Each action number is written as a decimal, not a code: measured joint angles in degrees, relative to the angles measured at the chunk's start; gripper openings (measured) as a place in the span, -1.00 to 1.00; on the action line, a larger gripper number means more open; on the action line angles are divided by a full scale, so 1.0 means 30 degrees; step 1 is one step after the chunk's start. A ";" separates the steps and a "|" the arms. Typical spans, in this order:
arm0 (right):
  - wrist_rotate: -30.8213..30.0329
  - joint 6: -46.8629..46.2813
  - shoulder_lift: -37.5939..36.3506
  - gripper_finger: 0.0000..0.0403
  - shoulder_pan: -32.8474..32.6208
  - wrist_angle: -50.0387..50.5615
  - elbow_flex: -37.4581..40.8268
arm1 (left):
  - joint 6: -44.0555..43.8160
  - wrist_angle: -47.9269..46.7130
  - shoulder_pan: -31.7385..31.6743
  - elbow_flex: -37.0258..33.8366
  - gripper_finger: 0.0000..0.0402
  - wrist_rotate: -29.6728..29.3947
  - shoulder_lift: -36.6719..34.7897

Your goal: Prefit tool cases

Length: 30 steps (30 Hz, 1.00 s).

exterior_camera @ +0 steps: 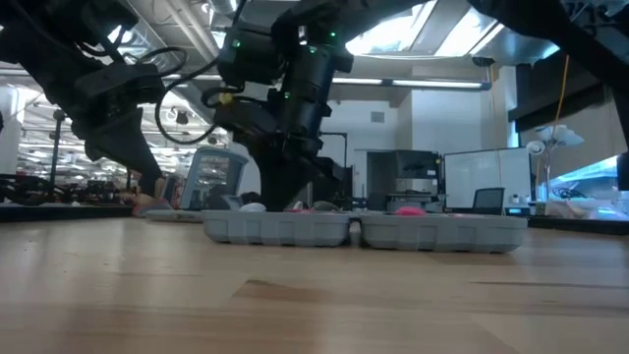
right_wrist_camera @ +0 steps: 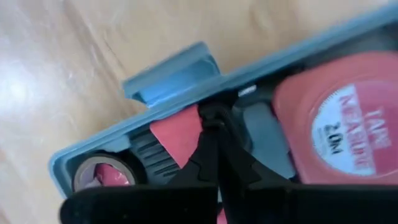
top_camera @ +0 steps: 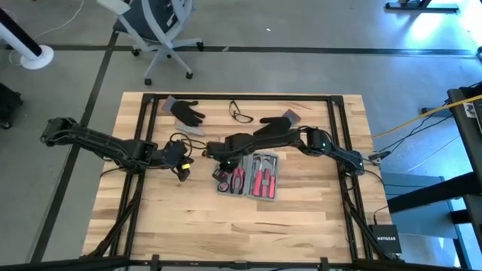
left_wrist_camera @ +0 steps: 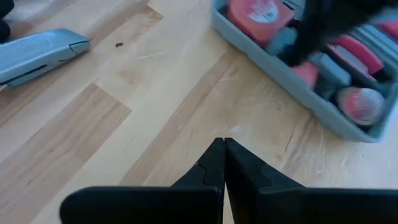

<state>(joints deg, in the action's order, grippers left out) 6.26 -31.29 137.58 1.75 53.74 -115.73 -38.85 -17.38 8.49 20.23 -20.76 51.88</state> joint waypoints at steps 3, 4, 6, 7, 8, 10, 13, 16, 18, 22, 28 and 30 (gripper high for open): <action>-0.1398 0.0103 -0.0383 -1.00 0.0485 0.0155 -0.1077 | -0.0053 0.0020 -0.0001 0.0000 -1.00 -0.0093 0.0000; -0.1847 0.0147 -0.0629 -1.00 0.0643 0.0253 -0.1464 | -0.0066 0.0010 -0.0001 0.0000 -1.00 -0.0123 0.0000; -0.2429 0.0410 -0.1135 -1.00 0.0792 0.0519 -0.2366 | 0.0016 0.0028 -0.0008 0.0007 -1.00 -0.0151 0.0007; -0.2482 0.0526 -0.1279 -1.00 0.0817 0.0595 -0.2865 | 0.0084 0.0035 -0.0008 0.0007 -1.00 -0.0151 0.0000; -0.2496 0.0584 -0.1340 -1.00 0.0805 0.0748 -0.3302 | 0.0125 0.0064 -0.0008 0.0007 -1.00 -0.0158 0.0000; -0.2478 0.0671 -0.1286 -1.00 0.0753 0.1138 -0.4124 | 0.0229 -0.0007 -0.0004 0.0007 -1.00 -0.0158 0.0007; -0.2440 0.0449 -0.1279 -1.00 0.0809 0.1270 -0.4576 | 0.0233 0.0015 -0.0008 0.0007 -1.00 -0.0158 0.0007; -0.2480 -0.0083 -0.1032 -1.00 0.0658 0.1393 -0.4600 | 0.0168 0.0020 -0.0008 0.0007 -1.00 -0.0165 0.0007; -0.2438 -0.0146 -0.0346 -1.00 0.0377 0.1273 -0.4600 | 0.0120 0.0015 -0.0005 0.0007 -1.00 -0.0159 0.0007; -0.0621 -0.0503 0.1857 -1.00 -0.0251 0.1484 -0.4593 | 0.0101 -0.0023 -0.0001 0.0007 -1.00 -0.0151 0.0007; -0.0548 0.0031 0.3687 -1.00 -0.0437 0.3162 -0.4833 | 0.0056 -0.0167 -0.0008 0.0000 -1.00 -0.0271 0.0022; -0.0506 0.0175 0.3426 -1.00 -0.0410 0.3132 -0.4798 | -0.0104 -0.0076 -0.0012 0.0007 -1.00 -0.0347 0.0015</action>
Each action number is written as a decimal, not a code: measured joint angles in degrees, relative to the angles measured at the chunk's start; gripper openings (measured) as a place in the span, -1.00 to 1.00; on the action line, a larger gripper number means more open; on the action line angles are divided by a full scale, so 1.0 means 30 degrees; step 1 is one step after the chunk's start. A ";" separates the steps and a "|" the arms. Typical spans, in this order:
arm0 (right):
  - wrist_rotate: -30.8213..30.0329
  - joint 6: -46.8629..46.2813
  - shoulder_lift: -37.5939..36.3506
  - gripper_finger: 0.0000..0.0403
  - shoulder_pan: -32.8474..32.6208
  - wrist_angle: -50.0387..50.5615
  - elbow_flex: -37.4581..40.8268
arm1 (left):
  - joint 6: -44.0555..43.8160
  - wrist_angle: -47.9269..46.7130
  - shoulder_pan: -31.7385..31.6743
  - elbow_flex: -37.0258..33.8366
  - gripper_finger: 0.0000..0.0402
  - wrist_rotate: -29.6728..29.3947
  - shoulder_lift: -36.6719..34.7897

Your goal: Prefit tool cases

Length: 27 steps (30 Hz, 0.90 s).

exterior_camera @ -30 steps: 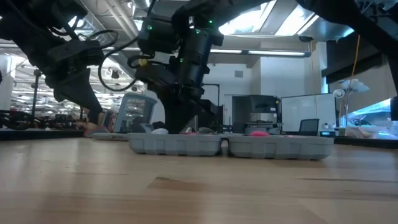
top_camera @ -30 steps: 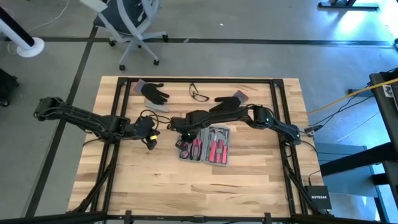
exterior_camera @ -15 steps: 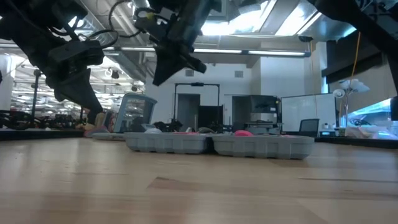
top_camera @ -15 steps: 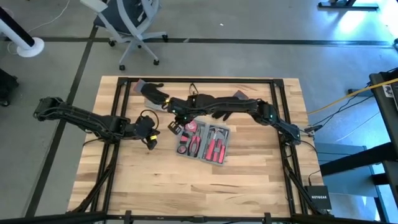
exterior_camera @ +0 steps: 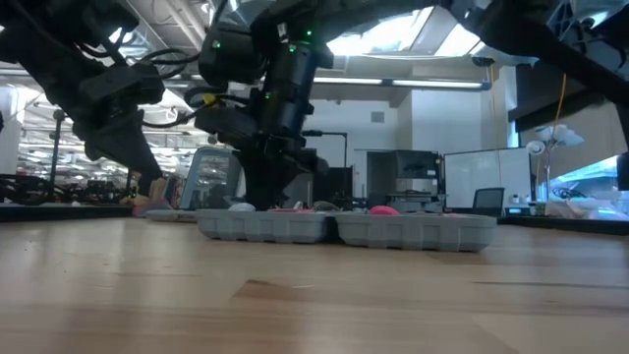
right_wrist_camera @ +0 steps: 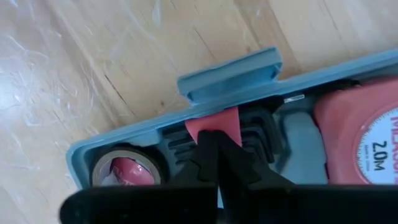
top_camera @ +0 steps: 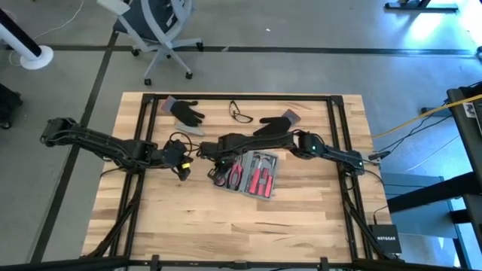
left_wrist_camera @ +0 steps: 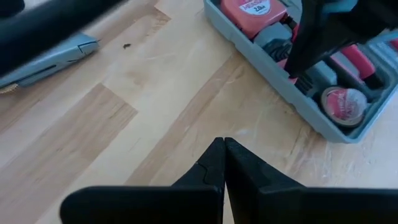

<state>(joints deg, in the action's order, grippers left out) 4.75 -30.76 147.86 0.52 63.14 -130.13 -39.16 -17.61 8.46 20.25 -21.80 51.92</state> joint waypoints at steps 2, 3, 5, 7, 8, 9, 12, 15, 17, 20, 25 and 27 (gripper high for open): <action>-0.0509 0.0099 -0.0571 -1.00 0.0001 -0.0351 0.0089 | -0.0216 0.0098 0.0004 0.0007 -1.00 0.0007 0.0000; -0.0627 0.0062 -0.0872 -1.00 0.0032 -0.0520 0.0135 | -0.0273 0.0111 0.0004 0.0007 -1.00 0.0007 -0.0007; -0.0821 -0.0158 -0.1433 -1.00 0.0176 -0.0635 0.0232 | -0.0227 0.0125 0.0011 0.0015 -1.00 0.0014 -0.0007; -0.1780 0.0180 -0.2106 -1.00 0.0257 -0.0335 0.0242 | 0.0251 0.0258 0.0019 0.0027 -1.00 0.0000 -0.0012; -0.2097 0.0440 -0.2675 -1.00 0.0295 -0.0068 0.0242 | 0.0693 0.0368 0.0014 0.0036 -1.00 0.0006 -0.0015; -0.2403 0.0671 -0.3287 -1.00 0.0351 0.0173 0.0235 | 0.1336 0.0525 -0.0015 0.0067 -1.00 0.0006 -0.0011; -0.2486 0.1276 -0.4586 -1.00 0.0364 0.1253 0.0229 | 0.3452 0.1351 -0.0157 0.0252 -1.00 0.0068 0.0042; -0.2480 0.0455 -0.4781 -1.00 0.0164 0.3865 0.0227 | 0.4749 0.2184 -0.0518 0.0103 -1.00 0.0705 0.0455; -0.3003 -0.0452 -0.4781 -1.00 -0.0171 0.5983 0.0227 | 0.4877 0.2986 -0.0924 0.0087 -1.00 0.1227 0.0978; -0.2900 -0.1541 -0.4824 -1.00 -0.0825 0.7738 0.0213 | 0.4497 0.4357 -0.1706 0.0168 -1.00 0.2002 0.2416; -0.2693 -0.4847 -0.5280 -1.00 -0.1554 0.8498 0.2910 | 0.5774 0.7216 -0.2624 0.0107 -1.00 0.5123 0.5954; -0.2672 -0.6598 -0.6051 -1.00 -0.1791 0.7809 0.5040 | 0.6122 0.7975 -0.2661 0.0210 -1.00 0.5909 0.6966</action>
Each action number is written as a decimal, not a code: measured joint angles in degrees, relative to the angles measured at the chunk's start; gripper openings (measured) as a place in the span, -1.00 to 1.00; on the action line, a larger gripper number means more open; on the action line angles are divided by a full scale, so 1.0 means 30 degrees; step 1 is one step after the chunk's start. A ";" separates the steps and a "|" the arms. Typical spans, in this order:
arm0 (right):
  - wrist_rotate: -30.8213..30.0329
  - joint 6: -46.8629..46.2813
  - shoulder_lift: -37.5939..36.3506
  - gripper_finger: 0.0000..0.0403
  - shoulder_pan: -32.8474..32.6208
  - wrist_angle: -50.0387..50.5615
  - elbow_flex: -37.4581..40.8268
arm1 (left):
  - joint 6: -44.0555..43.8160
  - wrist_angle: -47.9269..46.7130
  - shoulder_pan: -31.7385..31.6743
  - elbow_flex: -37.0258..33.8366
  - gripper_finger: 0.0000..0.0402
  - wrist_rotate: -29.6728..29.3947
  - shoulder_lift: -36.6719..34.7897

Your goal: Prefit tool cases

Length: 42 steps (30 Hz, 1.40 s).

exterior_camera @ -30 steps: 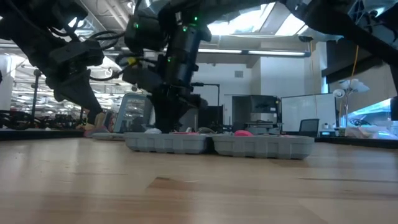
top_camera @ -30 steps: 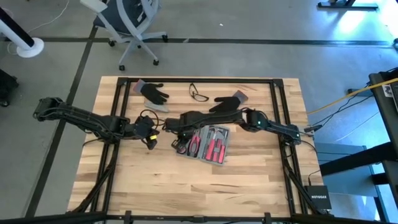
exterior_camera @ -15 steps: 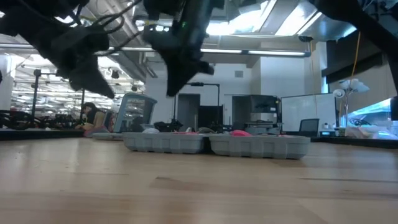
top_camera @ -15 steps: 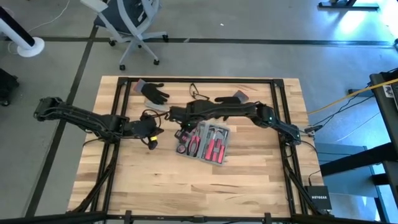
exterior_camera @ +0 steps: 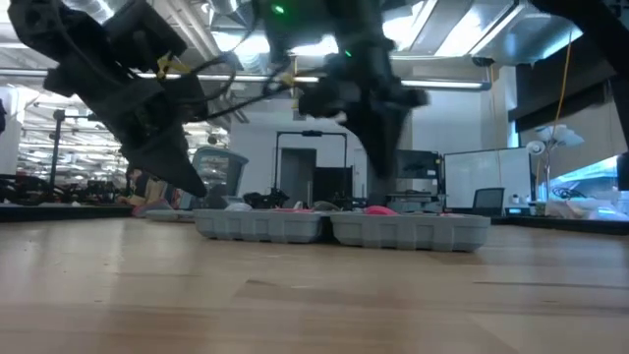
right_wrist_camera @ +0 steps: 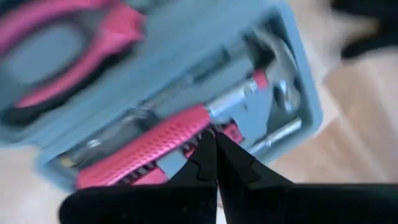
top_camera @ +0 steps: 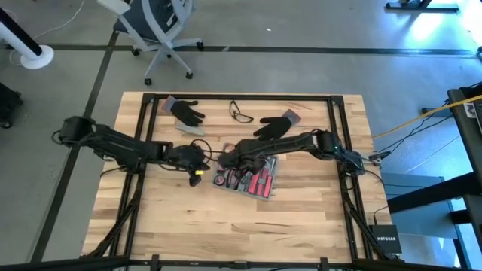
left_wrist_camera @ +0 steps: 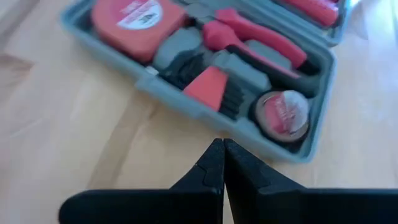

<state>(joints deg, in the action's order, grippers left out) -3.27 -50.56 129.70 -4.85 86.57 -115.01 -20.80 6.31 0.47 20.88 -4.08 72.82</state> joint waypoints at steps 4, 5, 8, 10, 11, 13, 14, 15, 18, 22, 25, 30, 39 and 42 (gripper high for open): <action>0.0727 -0.3450 -0.2444 -1.00 -0.0355 -0.3556 0.5434 | 0.0343 0.0615 0.0268 0.0380 -1.00 0.0628 0.0666; 0.1027 -0.4361 -0.3176 -1.00 -0.0376 -0.5300 0.6872 | 0.0729 0.0807 0.0361 0.0493 -1.00 0.0692 0.0677; 0.1435 -0.6940 -0.5043 -1.00 -0.0448 -1.0142 1.0312 | 0.2073 0.0962 0.0501 0.0915 -1.00 0.0697 0.0575; 0.1170 -0.7985 -0.5737 -1.00 -0.0462 -1.1513 1.1423 | 0.2726 0.1018 0.0478 0.1237 -1.00 0.0691 0.0603; 0.0799 -0.8239 -0.5753 -1.00 -0.0478 -1.1777 1.1621 | 0.2788 0.0698 0.0422 0.1439 -1.00 0.0670 0.0597; -0.0122 -0.8564 -0.5759 -1.00 -0.0486 -1.1997 1.1750 | 0.2864 -0.0210 0.0358 0.1934 -1.00 0.0346 0.0604; -0.0680 -0.8581 -0.5889 -1.00 -0.0500 -1.1862 1.1786 | 0.2957 -0.0601 0.0340 0.2255 -1.00 0.0182 0.0584; -0.1104 -0.8408 -0.6044 -1.00 -0.0513 -1.1435 1.1795 | 0.3154 -0.0765 0.0320 0.2564 -1.00 0.0074 0.0546; -0.1029 -0.6541 -0.7464 -1.00 -0.0240 -0.9502 1.1795 | 0.3941 -0.0890 0.0297 0.3699 -1.00 -0.0379 0.0516; -0.1039 -0.4766 -0.8521 -1.00 0.0077 -0.5889 1.0248 | 0.4585 -0.1426 0.0153 0.5267 -1.00 -0.1128 0.0683; -0.2064 -0.3202 -0.8558 -1.00 0.0297 -0.5129 0.8423 | 0.4337 -0.3114 -0.0033 0.6408 -1.00 -0.3248 0.0702; -0.0175 0.1912 -0.8682 -1.00 0.0787 -0.5181 0.7949 | 0.3451 -0.4057 -0.0011 0.6820 -1.00 -0.5497 0.0699; 0.3862 0.5691 -0.7017 -1.00 0.0697 -0.9691 0.8748 | 0.0407 -0.5468 0.1580 0.6023 -1.00 -0.5449 0.0828; 0.4513 0.5777 -0.6290 -1.00 0.0711 -1.1024 0.9335 | -0.0396 -0.4306 0.1523 0.5031 -1.00 -0.5051 0.1320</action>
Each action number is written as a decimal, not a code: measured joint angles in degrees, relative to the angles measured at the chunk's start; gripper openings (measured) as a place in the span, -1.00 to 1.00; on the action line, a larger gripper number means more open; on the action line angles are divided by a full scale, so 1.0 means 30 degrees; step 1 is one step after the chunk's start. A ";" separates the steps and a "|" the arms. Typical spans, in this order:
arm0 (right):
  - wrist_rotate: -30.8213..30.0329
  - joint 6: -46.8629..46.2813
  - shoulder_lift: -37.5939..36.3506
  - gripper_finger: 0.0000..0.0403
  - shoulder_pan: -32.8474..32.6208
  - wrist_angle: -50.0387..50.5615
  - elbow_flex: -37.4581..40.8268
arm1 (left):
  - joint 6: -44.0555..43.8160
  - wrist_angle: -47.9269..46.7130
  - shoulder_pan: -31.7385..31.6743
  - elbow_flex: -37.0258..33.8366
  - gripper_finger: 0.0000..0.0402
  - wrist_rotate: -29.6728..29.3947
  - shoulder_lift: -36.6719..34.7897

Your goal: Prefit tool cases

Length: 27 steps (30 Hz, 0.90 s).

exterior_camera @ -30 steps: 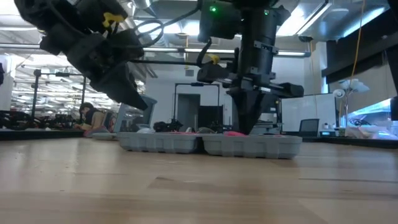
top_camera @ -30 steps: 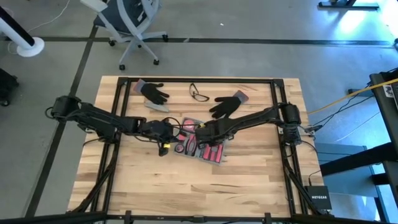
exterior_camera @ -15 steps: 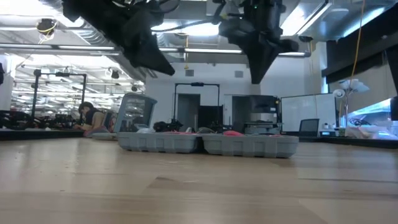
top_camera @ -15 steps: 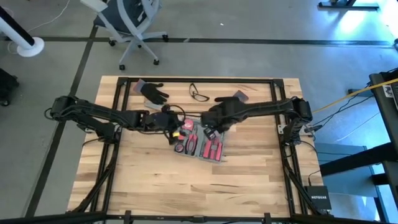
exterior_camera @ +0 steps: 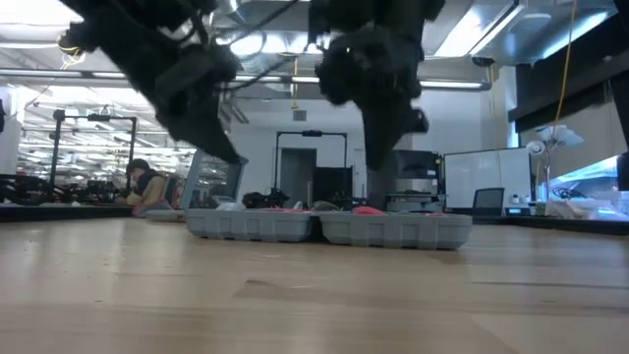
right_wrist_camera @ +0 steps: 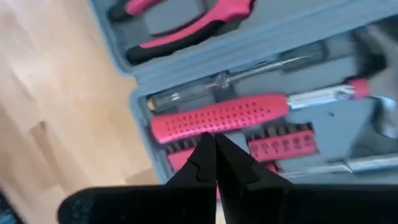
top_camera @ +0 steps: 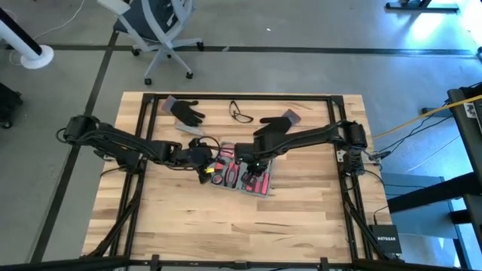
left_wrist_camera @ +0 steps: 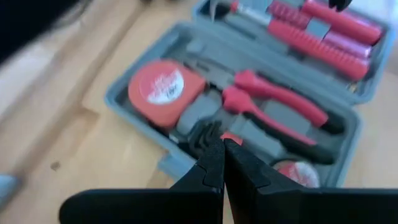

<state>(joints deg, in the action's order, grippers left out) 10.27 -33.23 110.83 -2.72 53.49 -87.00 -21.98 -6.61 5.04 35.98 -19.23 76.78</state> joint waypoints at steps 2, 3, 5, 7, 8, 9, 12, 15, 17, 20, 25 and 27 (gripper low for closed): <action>0.0098 -0.0124 0.0228 -1.00 -0.0007 -0.0288 0.0362 | -0.0113 0.1076 -0.0009 -0.0453 -1.00 0.0137 0.0438; 0.0100 -0.0119 0.0230 -1.00 -0.0005 -0.0440 0.0524 | -0.0118 0.1771 -0.0009 -0.0549 -1.00 0.0162 0.0671; 0.0130 -0.0097 0.0146 -1.00 0.0131 -0.0850 0.0892 | -0.0156 0.3521 -0.0090 -0.0564 -1.00 0.0389 0.1096; 0.0288 -0.0173 0.0143 -1.00 0.0166 -0.1097 0.1247 | 0.0000 0.4920 -0.0248 -0.0542 -1.00 0.0930 0.1900; 0.0288 -0.0294 0.0174 -1.00 0.0273 -0.1135 0.1459 | 0.0037 0.5314 -0.0329 -0.0543 -1.00 0.1164 0.2406; 0.0365 -0.0466 0.0184 -1.00 0.0375 -0.1314 0.1637 | -0.0004 0.5638 -0.0444 -0.0557 -1.00 0.1446 0.2932; 0.0419 -0.1315 0.0194 -1.00 0.0556 -0.2238 0.1764 | -0.0120 0.6315 -0.0725 -0.0559 -1.00 0.2246 0.4141; 0.0318 -0.1920 0.0223 -1.00 0.0576 -0.3199 0.1764 | -0.0675 0.6358 -0.0771 -0.0542 -1.00 0.2413 0.4557; 0.0469 -0.2293 0.0223 -1.00 0.0525 -0.3475 0.1696 | -0.0747 0.6380 -0.0752 -0.0527 -1.00 0.2431 0.4573; 0.0182 -0.2283 0.0237 -1.00 0.0510 -0.3398 0.1204 | -0.0132 0.6406 -0.0738 -0.0506 -1.00 0.2492 0.4573; -0.0270 -0.2321 0.0252 -1.00 0.0672 -0.3401 0.0753 | 0.0452 0.6394 -0.0738 -0.0491 -1.00 0.2510 0.4573; -0.0229 -0.2336 0.0376 -1.00 0.0663 -0.2756 0.0962 | 0.0293 0.6173 -0.0738 -0.0491 -1.00 0.2559 0.4581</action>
<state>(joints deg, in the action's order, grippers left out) 9.58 -40.23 111.96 -0.73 45.23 -84.12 -21.10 11.91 2.83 34.50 -11.55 90.52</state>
